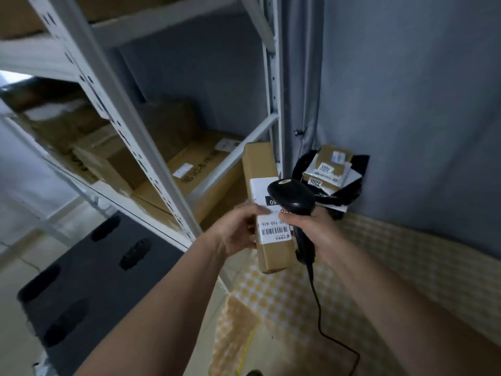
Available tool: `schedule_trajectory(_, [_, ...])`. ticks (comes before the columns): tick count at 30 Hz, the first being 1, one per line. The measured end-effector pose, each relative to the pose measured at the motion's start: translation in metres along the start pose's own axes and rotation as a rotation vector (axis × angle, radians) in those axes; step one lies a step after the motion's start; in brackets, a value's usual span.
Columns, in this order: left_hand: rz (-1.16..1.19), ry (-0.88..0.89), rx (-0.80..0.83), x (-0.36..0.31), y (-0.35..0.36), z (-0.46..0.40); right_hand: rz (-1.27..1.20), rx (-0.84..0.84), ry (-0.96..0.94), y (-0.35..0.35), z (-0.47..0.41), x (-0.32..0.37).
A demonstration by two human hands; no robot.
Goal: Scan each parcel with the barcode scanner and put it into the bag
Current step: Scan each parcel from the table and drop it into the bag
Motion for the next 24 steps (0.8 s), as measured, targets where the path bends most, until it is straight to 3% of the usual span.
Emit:
schedule_trajectory(4, [-0.126,0.090,-0.035,-0.037,0.008,0.014,0.016,0.049,-0.066,-0.006,0.013,0.031])
schedule_trajectory(12, [0.073,0.349,-0.041,-0.130,0.012,0.037,0.212,-0.052,-0.294,-0.029,0.039,0.100])
schedule_trajectory(24, [0.168,0.376,-0.193,-0.161,0.017,0.045,0.364,-0.038,-0.455,-0.036,0.066,0.098])
Point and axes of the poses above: each hand's wrist, its own z-axis away from the middle knuckle, its own y-axis out of the palm, x = y × z, the point moved 5 cm from there along -z, towards the middle knuckle, and after that the axes turned 9 degrees about -x, right-handed, at the moved point
